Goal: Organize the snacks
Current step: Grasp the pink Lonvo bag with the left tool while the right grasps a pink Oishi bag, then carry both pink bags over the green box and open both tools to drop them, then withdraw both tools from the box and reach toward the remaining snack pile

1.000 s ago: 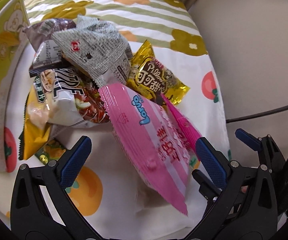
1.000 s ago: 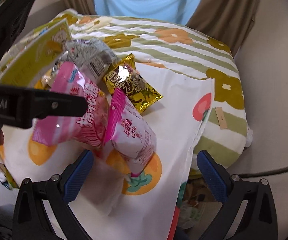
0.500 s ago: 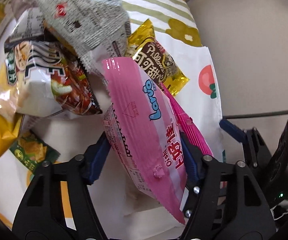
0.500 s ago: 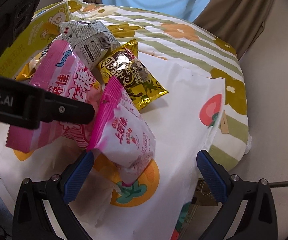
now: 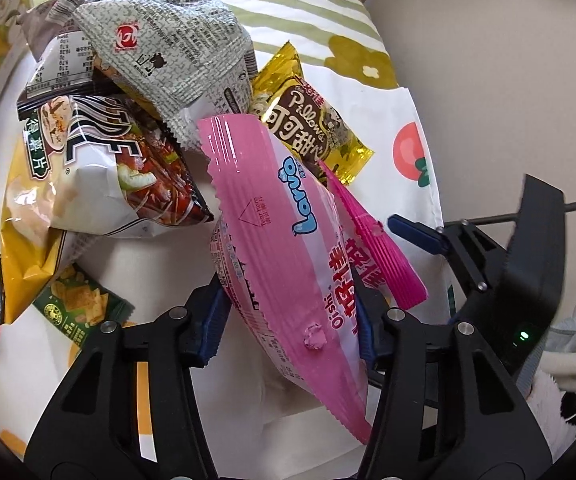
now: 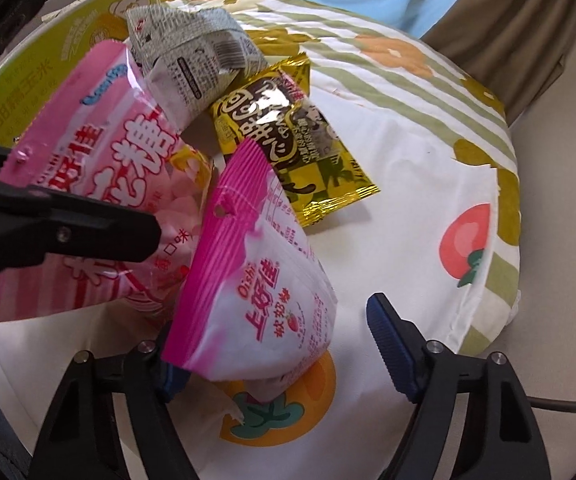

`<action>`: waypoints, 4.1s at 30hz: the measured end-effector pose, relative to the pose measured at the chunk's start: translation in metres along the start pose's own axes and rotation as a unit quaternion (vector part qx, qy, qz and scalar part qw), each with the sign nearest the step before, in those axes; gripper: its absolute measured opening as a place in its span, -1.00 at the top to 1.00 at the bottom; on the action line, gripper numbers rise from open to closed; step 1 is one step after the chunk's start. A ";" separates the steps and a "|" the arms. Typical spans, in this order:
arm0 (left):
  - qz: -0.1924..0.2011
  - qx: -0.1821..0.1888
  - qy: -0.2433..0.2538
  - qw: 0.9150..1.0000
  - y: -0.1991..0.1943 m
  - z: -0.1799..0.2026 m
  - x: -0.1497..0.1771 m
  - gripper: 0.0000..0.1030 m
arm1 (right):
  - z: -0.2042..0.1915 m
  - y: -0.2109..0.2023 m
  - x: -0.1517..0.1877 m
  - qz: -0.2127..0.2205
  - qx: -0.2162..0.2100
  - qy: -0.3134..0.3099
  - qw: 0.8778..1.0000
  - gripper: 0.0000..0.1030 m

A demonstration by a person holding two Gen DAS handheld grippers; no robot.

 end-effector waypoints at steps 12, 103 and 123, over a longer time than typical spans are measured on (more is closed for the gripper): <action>0.009 -0.002 0.012 1.000 -0.013 0.002 0.001 0.05 | 0.006 0.003 0.002 -0.005 -0.014 0.021 1.000 0.05; 0.119 -0.092 -0.028 0.988 -0.301 -0.348 -0.053 -0.96 | -0.301 -0.052 -0.218 0.144 -0.108 0.049 0.982 -0.99; 0.180 -0.033 0.050 0.982 -0.341 -0.278 -0.044 -0.96 | -0.274 -0.140 -0.192 0.208 -0.032 0.157 0.965 -0.99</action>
Point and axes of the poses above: each gripper's, at about its wrist camera, not at the fingertips, and y roughly the way its jaws point, z to its right, x to its underside, the point moved 2 cm from there along y, roughly the way its jaws point, and after that the axes turned 13 degrees about z, right-handed, at the moved point
